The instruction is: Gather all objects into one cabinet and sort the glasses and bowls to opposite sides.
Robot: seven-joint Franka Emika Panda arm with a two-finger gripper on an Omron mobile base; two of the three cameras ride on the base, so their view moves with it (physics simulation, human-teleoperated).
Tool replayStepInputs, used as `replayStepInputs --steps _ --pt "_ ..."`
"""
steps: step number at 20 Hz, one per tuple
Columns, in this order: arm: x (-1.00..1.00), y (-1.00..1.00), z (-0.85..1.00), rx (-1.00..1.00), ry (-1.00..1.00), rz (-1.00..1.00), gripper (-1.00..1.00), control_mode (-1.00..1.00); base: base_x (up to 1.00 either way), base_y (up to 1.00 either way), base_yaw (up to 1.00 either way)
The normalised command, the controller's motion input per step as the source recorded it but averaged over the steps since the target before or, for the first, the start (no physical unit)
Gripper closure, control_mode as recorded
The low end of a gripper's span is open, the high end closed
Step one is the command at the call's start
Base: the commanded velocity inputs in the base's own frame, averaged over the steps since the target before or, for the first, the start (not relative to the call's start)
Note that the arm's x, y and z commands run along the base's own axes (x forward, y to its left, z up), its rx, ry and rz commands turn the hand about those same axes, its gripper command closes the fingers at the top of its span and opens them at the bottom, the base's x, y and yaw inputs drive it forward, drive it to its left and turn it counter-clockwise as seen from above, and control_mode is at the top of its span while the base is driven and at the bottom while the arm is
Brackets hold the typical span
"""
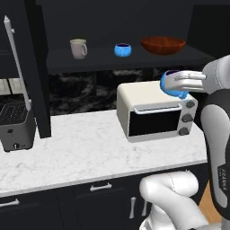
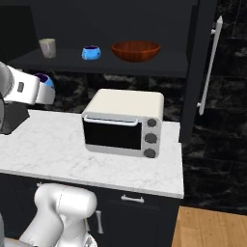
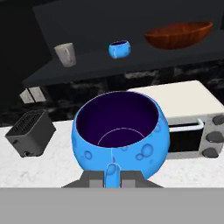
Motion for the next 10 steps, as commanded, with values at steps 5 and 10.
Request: replayStepInputs --steps 5,10 --pt "0.48 0.4 0.47 0.17 0.0 0.15 1.0 -1.0 0.0 0.0 0.0" --pt "0.27 0.6 0.1 0.04 0.0 0.15 1.0 -1.0 0.0 0.0 0.0"
